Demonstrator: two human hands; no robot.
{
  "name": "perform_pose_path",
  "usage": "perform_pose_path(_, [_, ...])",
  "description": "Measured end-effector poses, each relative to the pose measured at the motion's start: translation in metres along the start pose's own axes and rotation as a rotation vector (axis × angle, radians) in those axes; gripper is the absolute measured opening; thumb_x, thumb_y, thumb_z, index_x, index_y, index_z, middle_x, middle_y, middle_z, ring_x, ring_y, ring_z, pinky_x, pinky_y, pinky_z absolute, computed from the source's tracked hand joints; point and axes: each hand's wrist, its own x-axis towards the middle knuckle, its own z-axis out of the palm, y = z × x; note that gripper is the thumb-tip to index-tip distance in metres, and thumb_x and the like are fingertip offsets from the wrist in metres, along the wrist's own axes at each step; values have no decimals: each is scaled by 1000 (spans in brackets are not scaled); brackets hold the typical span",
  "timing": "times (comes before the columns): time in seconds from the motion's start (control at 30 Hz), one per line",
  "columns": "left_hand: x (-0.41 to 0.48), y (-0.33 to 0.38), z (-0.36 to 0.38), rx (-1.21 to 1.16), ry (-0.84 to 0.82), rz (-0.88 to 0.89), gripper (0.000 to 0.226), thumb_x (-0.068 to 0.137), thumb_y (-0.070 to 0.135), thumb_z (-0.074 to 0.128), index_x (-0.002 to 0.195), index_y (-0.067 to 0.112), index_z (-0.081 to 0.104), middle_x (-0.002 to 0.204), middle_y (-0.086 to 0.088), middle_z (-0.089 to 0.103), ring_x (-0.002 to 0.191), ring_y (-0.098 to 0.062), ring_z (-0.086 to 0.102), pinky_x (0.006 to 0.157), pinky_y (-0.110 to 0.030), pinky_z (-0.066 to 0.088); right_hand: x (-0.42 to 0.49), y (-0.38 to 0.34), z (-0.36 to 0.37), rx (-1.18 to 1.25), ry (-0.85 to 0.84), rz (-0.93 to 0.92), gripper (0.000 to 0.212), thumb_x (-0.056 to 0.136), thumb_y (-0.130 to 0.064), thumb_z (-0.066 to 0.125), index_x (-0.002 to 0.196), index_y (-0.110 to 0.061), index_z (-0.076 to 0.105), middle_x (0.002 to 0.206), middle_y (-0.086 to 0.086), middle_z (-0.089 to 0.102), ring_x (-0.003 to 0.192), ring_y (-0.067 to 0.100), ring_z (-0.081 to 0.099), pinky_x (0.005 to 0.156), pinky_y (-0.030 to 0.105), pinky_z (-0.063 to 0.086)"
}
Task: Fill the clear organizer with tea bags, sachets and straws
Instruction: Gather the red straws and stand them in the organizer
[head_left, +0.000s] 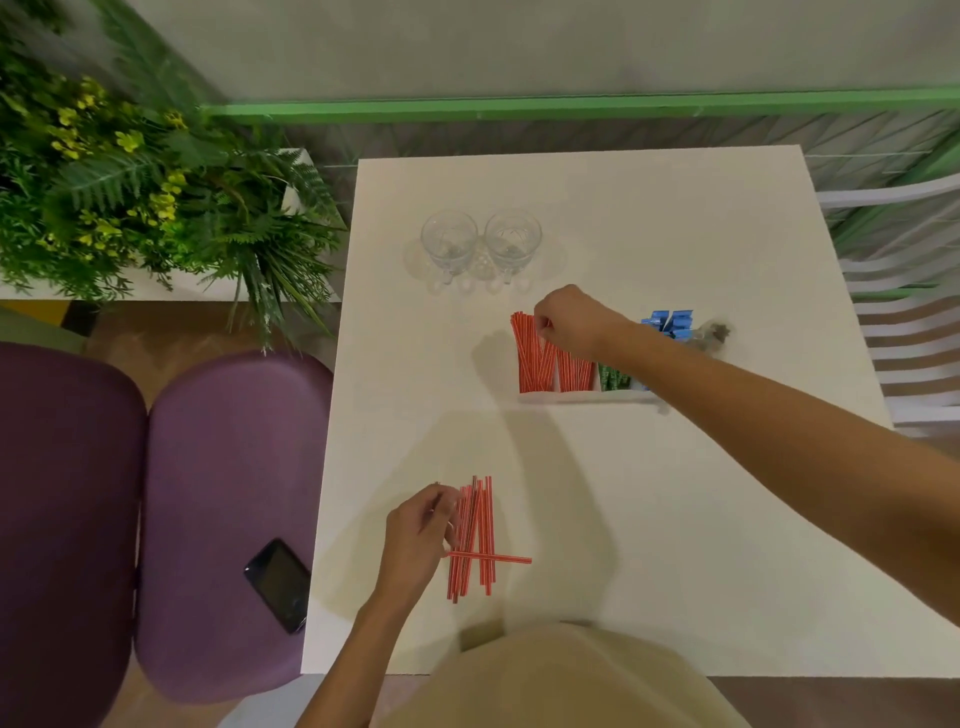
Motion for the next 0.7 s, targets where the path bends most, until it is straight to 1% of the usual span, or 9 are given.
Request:
perform_pose_path(0.1, [0, -8, 0, 6, 0, -31, 20, 98, 16, 53, 88, 17, 70, 72, -6, 67, 55, -13, 61, 52, -20, 49, 3, 0, 13, -66, -42, 9, 20, 92, -1, 45, 86, 1, 64, 92, 17, 65, 81, 32, 65, 74, 45, 56])
perform_pose_path(0.2, [2, -14, -1, 46, 4, -27, 20, 98, 18, 53, 90, 21, 70, 72, -2, 68, 58, -12, 63, 53, -18, 50, 3, -2, 22, -101, -92, 13, 18, 92, -2, 44, 90, 1, 63, 94, 18, 64, 84, 33, 66, 72, 43, 56])
perform_pose_path(0.3, [5, -17, -2, 60, 19, -27, 19, 98, 17, 53, 91, 21, 70, 72, 0, 68, 59, -12, 64, 57, -19, 51, -2, -5, 22, -113, -95, 25, 15, 94, -13, 49, 95, -2, 58, 95, 15, 60, 82, 30, 62, 69, 41, 52])
perform_pose_path(0.4, [8, -23, -5, 120, 63, -11, 16, 97, 17, 55, 94, 21, 69, 77, 3, 68, 66, -14, 65, 62, -17, 52, -6, -6, 17, -105, -44, 40, 22, 95, -23, 50, 108, -6, 52, 97, 14, 56, 83, 29, 58, 66, 37, 47])
perform_pose_path(0.5, [11, -35, -9, 244, 101, 27, 12, 95, 20, 58, 99, 25, 68, 90, 10, 68, 78, -9, 64, 71, -19, 53, -11, -7, 11, -107, 25, 52, 31, 94, -23, 50, 119, -4, 48, 101, 16, 56, 85, 29, 56, 68, 36, 46])
perform_pose_path(0.57, [12, -43, -12, 307, 120, 29, 12, 95, 24, 59, 103, 26, 68, 95, 12, 68, 82, -6, 63, 71, -18, 52, -15, -9, 8, -108, 66, 61, 36, 93, -22, 51, 124, -4, 45, 106, 16, 55, 88, 30, 56, 73, 39, 49])
perform_pose_path(0.63, [11, -48, -14, 352, 133, 31, 13, 94, 25, 59, 104, 25, 67, 96, 10, 67, 82, -4, 62, 70, -15, 49, -20, -12, 5, -105, 113, 72, 40, 92, -21, 52, 128, -6, 44, 113, 16, 51, 88, 33, 58, 77, 44, 52])
perform_pose_path(0.7, [9, -53, -16, 388, 151, 39, 14, 93, 22, 60, 105, 23, 67, 98, 9, 67, 81, -5, 61, 71, -17, 49, -27, -14, 3, -81, 172, 75, 41, 92, -21, 53, 129, -7, 45, 121, 15, 46, 80, 33, 59, 74, 46, 53])
